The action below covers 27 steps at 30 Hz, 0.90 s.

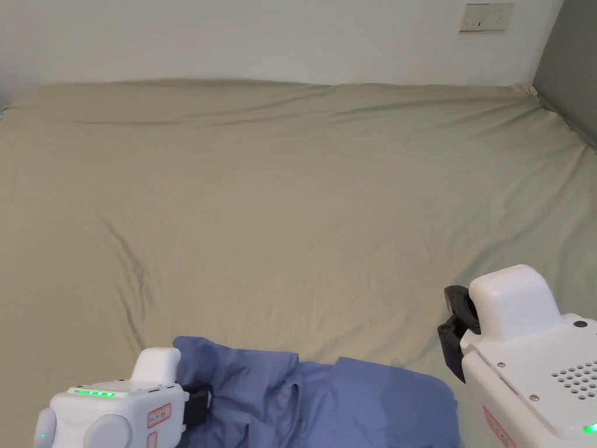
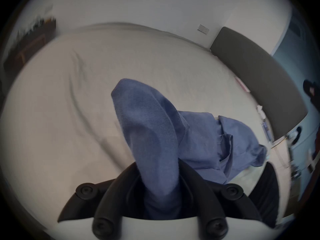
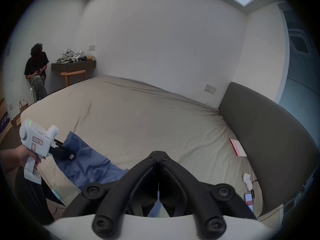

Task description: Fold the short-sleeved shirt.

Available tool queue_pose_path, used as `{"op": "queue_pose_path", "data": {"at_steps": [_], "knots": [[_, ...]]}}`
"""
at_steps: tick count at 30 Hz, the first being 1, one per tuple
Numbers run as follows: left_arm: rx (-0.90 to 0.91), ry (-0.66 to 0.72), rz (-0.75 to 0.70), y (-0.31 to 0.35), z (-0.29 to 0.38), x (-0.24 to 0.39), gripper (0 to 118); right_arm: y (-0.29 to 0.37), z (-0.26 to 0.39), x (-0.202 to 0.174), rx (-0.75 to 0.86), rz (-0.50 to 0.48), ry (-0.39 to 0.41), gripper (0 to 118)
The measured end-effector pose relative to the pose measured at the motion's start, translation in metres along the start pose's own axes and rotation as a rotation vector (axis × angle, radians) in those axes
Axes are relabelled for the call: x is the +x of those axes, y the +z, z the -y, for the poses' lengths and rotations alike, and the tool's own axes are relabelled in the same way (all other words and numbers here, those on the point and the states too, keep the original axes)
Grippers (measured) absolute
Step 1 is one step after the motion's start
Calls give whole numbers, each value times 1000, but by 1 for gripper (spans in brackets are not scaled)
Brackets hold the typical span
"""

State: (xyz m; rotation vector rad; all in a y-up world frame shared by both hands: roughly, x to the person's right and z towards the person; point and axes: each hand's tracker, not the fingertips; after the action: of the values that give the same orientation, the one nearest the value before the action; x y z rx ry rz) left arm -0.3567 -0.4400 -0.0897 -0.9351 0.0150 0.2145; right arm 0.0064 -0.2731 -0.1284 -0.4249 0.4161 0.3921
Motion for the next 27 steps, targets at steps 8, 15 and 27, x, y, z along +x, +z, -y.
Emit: {"op": "queue_pose_path", "data": {"at_steps": [8,15,27], "knots": [[2,12,-352,52,-15,-65,12,2,-5,-2,18,-10,1,2],[37,57,-149,81,-46,-23,12,1,-8,-8,20,-33,3,2],[-105,56,44,-13,-51,103,12,2,9,8,-8,-29,-49,2]]}}
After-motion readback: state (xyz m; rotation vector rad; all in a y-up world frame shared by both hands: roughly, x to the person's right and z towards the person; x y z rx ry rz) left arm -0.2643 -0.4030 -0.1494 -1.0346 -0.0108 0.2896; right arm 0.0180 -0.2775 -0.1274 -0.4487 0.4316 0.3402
